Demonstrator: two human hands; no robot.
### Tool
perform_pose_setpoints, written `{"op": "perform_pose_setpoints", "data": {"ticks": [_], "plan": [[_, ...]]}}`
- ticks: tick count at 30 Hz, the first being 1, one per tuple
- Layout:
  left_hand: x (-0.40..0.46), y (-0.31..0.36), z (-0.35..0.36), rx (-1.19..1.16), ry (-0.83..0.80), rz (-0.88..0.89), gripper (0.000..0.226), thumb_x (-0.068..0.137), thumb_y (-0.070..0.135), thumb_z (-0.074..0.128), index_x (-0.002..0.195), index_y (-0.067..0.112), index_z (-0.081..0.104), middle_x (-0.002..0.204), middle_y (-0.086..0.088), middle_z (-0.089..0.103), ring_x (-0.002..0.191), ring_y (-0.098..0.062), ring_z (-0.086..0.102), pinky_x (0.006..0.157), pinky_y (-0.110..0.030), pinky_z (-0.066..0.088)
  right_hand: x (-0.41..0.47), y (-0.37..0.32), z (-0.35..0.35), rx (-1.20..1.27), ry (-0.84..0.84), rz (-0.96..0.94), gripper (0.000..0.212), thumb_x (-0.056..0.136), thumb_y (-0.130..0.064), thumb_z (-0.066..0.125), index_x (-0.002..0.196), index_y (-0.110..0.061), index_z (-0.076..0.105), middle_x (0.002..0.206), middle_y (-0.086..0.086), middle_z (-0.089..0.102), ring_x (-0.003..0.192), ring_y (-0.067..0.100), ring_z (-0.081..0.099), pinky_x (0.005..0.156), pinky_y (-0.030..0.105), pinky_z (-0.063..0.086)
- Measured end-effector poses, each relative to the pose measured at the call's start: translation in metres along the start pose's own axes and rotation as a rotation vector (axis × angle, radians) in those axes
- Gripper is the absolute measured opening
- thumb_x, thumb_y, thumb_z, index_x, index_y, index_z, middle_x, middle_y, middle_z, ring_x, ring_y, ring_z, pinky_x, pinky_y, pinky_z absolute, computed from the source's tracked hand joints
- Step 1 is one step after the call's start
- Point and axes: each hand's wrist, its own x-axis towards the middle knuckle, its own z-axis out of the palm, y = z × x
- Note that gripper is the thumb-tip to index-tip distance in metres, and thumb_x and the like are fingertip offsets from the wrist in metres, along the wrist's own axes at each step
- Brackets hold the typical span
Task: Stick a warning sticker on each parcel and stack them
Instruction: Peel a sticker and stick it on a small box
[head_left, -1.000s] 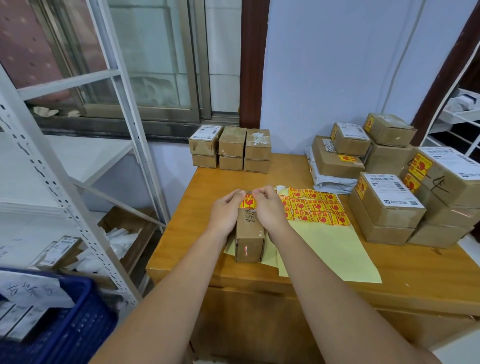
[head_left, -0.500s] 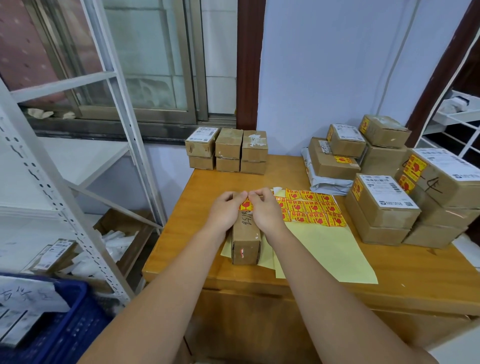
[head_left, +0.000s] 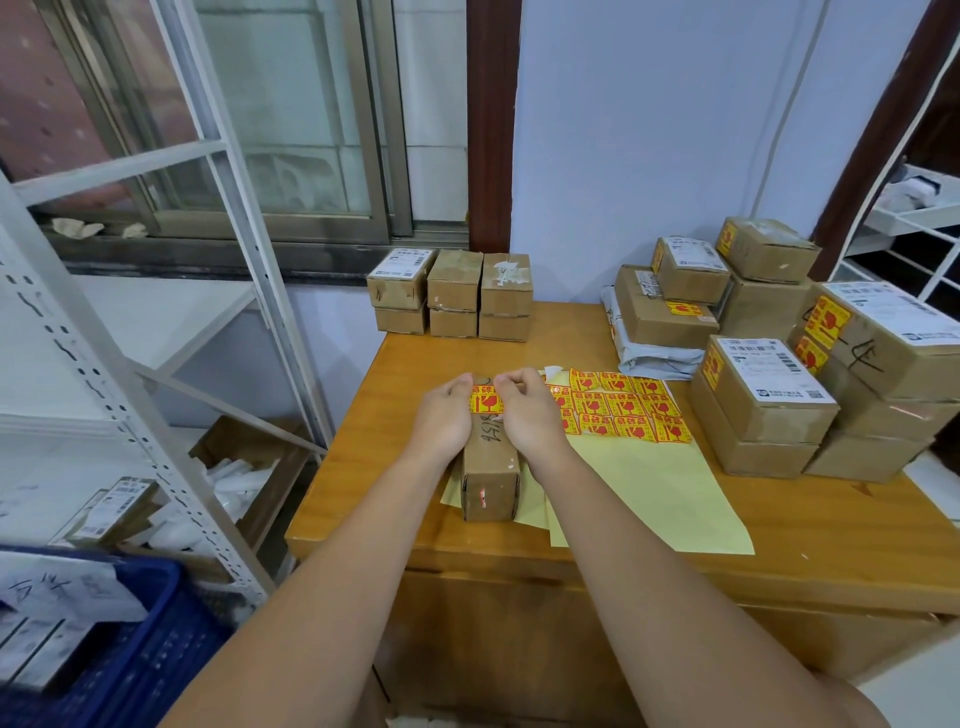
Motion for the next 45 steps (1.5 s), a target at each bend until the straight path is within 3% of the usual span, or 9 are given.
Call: {"op": "perform_pose_setpoints", "data": {"ticks": [5,9,16,21,27,30,34,40,45], "plan": [[-0.004,-0.007,-0.007,-0.05,-0.102,-0.01,0.056,0.104,0.049,0.052,0.154,0.024,0.046,0.15,0.003,0.055,0.13,-0.017,0.057,0.102,-0.031,0.05,-0.001,-0.001,-0.002,0.001,-0.02,0.007,0.023,0.106,-0.035,0.045,0.118,-0.02,0.058,0.1,-0.009,0.056,0.083,0.002,0.052,0.062,0.024,0.038],[-0.013,-0.012,-0.014,-0.241,-0.145,-0.052,0.061,0.101,0.042,0.063,0.156,0.027,0.041,0.138,0.0,0.065,0.112,-0.013,0.069,0.079,-0.024,0.057,-0.001,-0.002,-0.002,-0.006,-0.042,0.023,0.023,0.107,-0.039,0.043,0.117,-0.024,0.056,0.104,-0.007,0.058,0.091,0.012,0.058,0.067,0.028,0.045],[-0.021,-0.021,-0.022,-0.387,-0.326,-0.022,0.037,0.101,0.025,0.063,0.138,0.028,0.062,0.124,-0.009,0.073,0.106,-0.019,0.07,0.085,-0.033,0.058,0.001,0.001,-0.001,-0.002,-0.049,0.048,0.025,0.106,-0.042,0.043,0.117,-0.026,0.058,0.101,-0.007,0.06,0.093,0.014,0.06,0.087,0.042,0.055],[-0.021,-0.023,-0.023,-0.357,-0.346,-0.02,0.033,0.103,0.025,0.059,0.136,0.033,0.062,0.122,-0.009,0.073,0.107,-0.022,0.069,0.094,-0.039,0.055,-0.001,0.001,0.0,0.014,-0.043,0.054,0.025,0.106,-0.042,0.044,0.118,-0.024,0.058,0.101,-0.005,0.059,0.092,0.013,0.059,0.081,0.038,0.055],[-0.017,-0.004,-0.016,-0.177,-0.232,-0.074,0.048,0.091,0.046,0.074,0.132,0.031,0.055,0.123,0.0,0.069,0.109,-0.018,0.069,0.089,-0.036,0.057,0.001,0.002,0.0,0.052,-0.021,0.052,0.02,0.105,-0.038,0.048,0.112,-0.022,0.058,0.103,-0.003,0.061,0.093,0.014,0.06,0.078,0.037,0.053],[-0.016,-0.005,-0.011,-0.187,-0.215,-0.061,0.059,0.089,0.035,0.08,0.14,0.032,0.05,0.131,0.001,0.064,0.11,-0.018,0.069,0.094,-0.041,0.059,0.001,0.003,0.001,0.053,-0.021,0.067,0.019,0.103,-0.04,0.049,0.11,-0.025,0.058,0.105,-0.001,0.063,0.099,0.02,0.063,0.09,0.048,0.055],[-0.019,-0.008,-0.011,-0.258,-0.227,-0.068,0.076,0.094,0.026,0.075,0.158,0.034,0.034,0.128,0.005,0.067,0.105,-0.014,0.072,0.081,-0.032,0.06,0.0,0.002,0.001,0.04,-0.019,0.057,0.021,0.104,-0.04,0.049,0.111,-0.023,0.057,0.103,-0.003,0.061,0.098,0.019,0.061,0.089,0.046,0.054],[-0.03,-0.012,-0.006,-0.352,-0.175,-0.098,0.067,0.102,0.028,0.061,0.158,0.045,0.028,0.12,0.001,0.073,0.09,-0.015,0.076,0.07,-0.032,0.061,-0.001,0.002,0.0,0.021,-0.025,0.036,0.021,0.105,-0.04,0.047,0.111,-0.022,0.057,0.102,-0.005,0.06,0.094,0.014,0.059,0.085,0.041,0.052],[-0.03,-0.021,-0.001,-0.304,-0.057,-0.011,0.057,0.105,0.032,0.054,0.158,0.042,0.034,0.145,0.003,0.059,0.106,-0.014,0.071,0.075,-0.027,0.058,-0.002,0.002,-0.001,0.034,-0.04,0.034,0.024,0.105,-0.04,0.048,0.114,-0.021,0.058,0.105,-0.006,0.059,0.094,0.01,0.057,0.076,0.033,0.049]]}}
